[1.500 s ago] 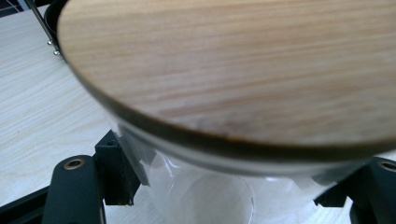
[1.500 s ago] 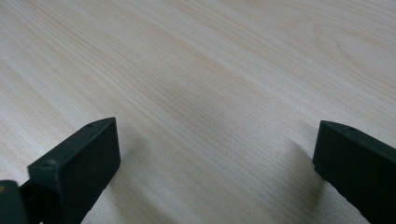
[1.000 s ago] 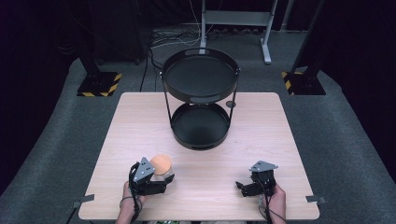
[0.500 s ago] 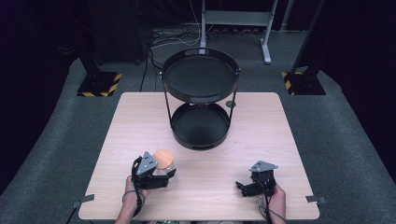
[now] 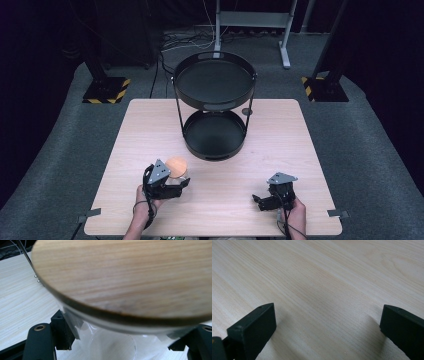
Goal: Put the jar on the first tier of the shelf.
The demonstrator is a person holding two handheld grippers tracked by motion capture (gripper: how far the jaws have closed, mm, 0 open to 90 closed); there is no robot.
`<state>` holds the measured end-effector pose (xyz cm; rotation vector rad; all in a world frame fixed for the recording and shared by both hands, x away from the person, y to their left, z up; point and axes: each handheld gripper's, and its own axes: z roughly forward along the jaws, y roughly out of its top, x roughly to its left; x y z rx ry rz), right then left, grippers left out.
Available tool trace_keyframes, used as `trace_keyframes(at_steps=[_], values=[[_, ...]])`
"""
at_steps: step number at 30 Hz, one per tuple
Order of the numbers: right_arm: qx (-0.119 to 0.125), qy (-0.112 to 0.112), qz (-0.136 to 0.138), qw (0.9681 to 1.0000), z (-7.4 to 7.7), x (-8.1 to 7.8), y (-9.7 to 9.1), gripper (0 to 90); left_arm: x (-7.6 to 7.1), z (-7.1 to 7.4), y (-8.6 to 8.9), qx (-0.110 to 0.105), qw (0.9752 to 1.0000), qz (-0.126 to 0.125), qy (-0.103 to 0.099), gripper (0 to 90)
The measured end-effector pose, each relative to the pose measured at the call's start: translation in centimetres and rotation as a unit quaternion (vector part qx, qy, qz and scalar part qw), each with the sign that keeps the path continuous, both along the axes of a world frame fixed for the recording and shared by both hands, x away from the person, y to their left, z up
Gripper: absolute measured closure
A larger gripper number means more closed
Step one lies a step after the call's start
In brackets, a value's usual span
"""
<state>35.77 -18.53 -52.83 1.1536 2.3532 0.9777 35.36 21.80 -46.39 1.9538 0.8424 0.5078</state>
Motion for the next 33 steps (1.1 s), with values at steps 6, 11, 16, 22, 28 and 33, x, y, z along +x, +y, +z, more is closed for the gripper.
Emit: trace_keyframes(at_steps=[6, 11, 16, 22, 28, 33], values=[[0.000, 0.001, -0.001, 1.0000, 0.0, 0.0, 0.0, 0.0, 0.3, 0.3, -0.2, 0.000, 1.0000, -0.005, -0.003, 26.2], [0.000, 0.001, -0.001, 1.0000, 0.0, 0.0, 0.0, 0.0, 0.5, 0.6, -0.1, 0.000, 0.9999, -0.005, -0.009, 26.2], [0.000, 0.001, 0.000, 1.0000, 0.0, 0.0, 0.0, 0.0, 0.8, 0.8, 0.0, 0.000, 0.9999, 0.003, -0.012, 26.2], [0.000, 0.001, 0.001, 1.0000, 0.0, 0.0, 0.0, 0.0, 1.4, 0.8, -0.4, -0.002, 0.9999, 0.005, -0.013, 26.2], [0.000, 0.001, 0.001, 1.0000, 0.0, 0.0, 0.0, 0.0, 1.9, 0.9, -0.8, -0.001, 0.9999, 0.000, -0.012, 26.2], [0.000, 0.000, 0.001, 1.0000, 0.0, 0.0, 0.0, 0.0, 2.1, 1.0, -1.1, 0.002, 0.9999, -0.004, -0.016, 26.2]])
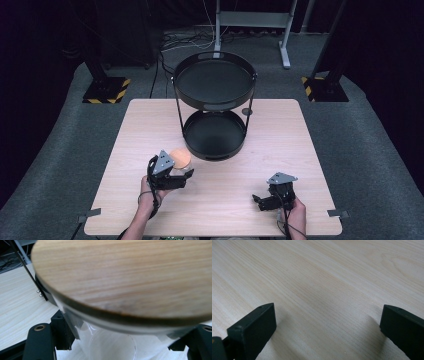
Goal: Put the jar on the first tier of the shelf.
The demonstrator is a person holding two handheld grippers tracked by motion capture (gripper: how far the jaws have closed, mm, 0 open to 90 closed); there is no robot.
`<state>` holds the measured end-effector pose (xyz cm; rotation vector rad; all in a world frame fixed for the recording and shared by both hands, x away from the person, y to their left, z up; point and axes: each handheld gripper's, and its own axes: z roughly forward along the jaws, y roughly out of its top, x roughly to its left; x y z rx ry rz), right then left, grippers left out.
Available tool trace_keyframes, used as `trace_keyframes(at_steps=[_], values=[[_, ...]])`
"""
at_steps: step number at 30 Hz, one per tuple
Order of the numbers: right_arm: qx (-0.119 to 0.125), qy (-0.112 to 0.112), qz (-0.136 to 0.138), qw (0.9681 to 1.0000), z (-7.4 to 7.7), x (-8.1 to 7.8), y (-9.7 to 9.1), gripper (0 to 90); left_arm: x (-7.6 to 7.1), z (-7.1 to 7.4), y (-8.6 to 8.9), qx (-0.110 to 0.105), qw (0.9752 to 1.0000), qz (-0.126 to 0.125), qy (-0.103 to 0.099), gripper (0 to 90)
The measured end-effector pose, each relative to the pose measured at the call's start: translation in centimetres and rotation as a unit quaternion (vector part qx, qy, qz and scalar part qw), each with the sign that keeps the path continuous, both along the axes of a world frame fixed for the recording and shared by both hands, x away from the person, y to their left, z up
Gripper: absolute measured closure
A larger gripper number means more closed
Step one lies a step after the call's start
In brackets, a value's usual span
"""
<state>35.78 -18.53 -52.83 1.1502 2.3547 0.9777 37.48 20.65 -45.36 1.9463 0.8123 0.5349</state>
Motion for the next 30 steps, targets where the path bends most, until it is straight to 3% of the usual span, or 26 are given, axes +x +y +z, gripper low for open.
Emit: trace_keyframes(at_steps=[10, 30], values=[[0.000, 0.000, 0.000, 1.0000, 0.0, 0.0, 0.0, 0.0, 0.9, 0.1, -0.4, -0.009, 1.0000, 0.002, -0.001, 26.2], [0.000, 0.000, 0.000, 1.0000, 0.0, 0.0, 0.0, 0.0, 2.4, 0.3, -1.3, -0.004, 1.0000, -0.002, -0.003, 26.2]])
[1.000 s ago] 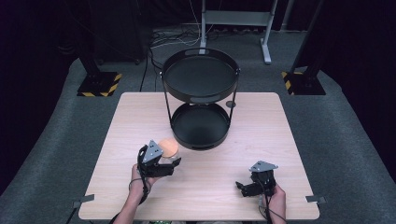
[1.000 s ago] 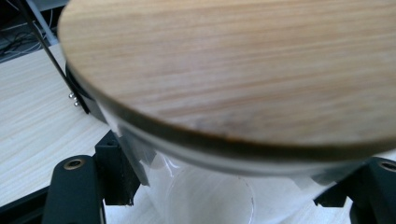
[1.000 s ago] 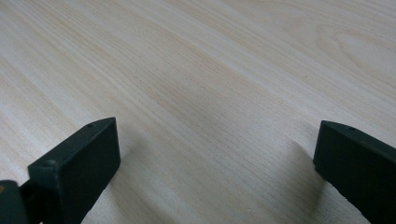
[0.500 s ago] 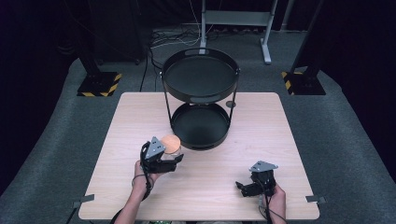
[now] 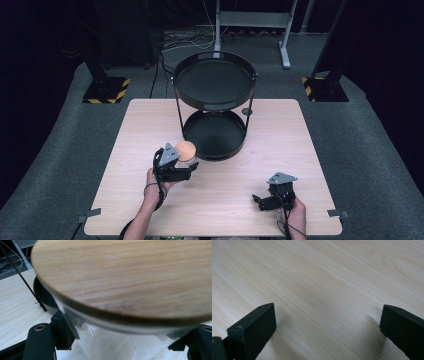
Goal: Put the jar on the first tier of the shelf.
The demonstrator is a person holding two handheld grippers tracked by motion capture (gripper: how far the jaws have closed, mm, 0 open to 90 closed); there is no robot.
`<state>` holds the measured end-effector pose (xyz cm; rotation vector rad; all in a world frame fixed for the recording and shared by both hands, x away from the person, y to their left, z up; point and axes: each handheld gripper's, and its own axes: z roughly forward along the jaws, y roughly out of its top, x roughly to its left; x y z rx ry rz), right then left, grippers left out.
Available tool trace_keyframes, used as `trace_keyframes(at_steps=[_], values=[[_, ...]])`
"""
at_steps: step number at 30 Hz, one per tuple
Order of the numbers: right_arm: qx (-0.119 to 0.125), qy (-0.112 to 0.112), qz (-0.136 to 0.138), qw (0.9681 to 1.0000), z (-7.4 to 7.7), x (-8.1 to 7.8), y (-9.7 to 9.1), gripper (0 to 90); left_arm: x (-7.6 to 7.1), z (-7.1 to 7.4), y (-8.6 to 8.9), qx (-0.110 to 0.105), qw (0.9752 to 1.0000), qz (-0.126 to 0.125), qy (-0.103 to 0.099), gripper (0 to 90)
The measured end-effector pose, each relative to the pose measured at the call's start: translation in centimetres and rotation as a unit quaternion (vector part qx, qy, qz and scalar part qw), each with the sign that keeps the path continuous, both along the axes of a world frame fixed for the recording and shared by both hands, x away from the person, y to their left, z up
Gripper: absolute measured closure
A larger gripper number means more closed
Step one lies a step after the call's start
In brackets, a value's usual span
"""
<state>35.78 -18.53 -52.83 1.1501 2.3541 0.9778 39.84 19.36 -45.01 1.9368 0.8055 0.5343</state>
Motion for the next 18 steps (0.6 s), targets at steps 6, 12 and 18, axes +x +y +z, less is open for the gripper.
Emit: trace_keyframes(at_steps=[6, 12, 18], values=[[0.000, 0.000, 0.000, 1.0000, 0.00, 0.00, 0.00, 0.0, 0.43, 0.26, -0.27, 0.002, 1.0000, -0.001, -0.004, 26.2], [0.000, 0.000, 0.000, 1.0000, 0.00, 0.01, -0.01, 0.0, 0.75, 0.49, -0.51, 0.004, 1.0000, -0.002, -0.005, 26.2], [0.000, 0.000, 0.000, 1.0000, 0.00, 0.00, 0.00, 0.0, 1.04, 0.55, -0.73, 0.005, 1.0000, -0.001, -0.006, 26.2]])
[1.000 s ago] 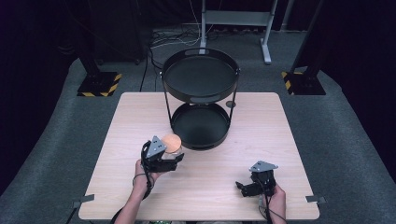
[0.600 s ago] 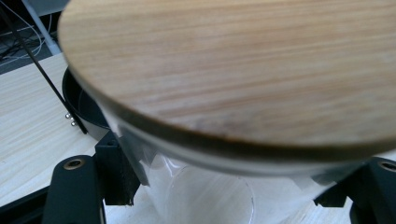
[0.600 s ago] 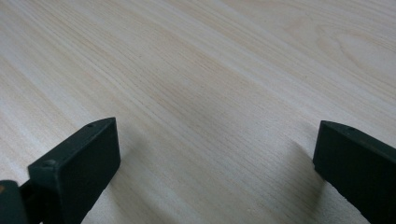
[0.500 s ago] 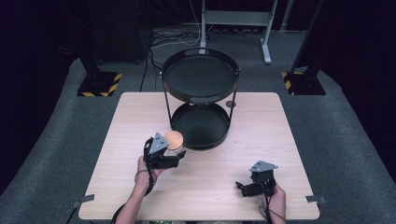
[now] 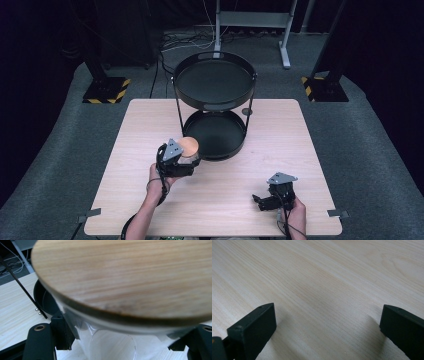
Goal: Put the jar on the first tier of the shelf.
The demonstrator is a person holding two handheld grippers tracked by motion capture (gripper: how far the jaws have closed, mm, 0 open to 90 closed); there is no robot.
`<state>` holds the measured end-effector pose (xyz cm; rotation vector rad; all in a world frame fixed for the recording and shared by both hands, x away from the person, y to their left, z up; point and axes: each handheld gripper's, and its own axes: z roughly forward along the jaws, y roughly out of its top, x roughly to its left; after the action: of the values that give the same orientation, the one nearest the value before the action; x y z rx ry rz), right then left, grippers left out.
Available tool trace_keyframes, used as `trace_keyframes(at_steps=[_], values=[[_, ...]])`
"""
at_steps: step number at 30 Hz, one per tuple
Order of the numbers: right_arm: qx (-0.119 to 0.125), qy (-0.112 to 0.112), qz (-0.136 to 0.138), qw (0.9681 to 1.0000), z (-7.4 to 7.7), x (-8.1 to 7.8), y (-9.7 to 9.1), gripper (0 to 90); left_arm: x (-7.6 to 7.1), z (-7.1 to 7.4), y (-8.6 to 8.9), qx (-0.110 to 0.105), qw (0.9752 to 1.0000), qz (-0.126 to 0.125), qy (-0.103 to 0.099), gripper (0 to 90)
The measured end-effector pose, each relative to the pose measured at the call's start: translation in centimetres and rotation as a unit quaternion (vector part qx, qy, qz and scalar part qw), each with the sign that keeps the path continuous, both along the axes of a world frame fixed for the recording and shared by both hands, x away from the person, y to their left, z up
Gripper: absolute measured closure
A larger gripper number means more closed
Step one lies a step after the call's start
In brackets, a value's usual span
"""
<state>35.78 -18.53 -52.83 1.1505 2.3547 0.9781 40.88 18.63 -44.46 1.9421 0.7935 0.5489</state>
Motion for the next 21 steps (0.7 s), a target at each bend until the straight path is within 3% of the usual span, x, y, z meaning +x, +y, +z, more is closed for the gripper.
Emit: trace_keyframes(at_steps=[21], values=[[0.000, 0.000, 0.000, 1.0000, 0.0, 0.0, 0.0, 0.0, 1.6, 0.2, -0.4, -0.002, 1.0000, 0.009, -0.004, 26.2]])
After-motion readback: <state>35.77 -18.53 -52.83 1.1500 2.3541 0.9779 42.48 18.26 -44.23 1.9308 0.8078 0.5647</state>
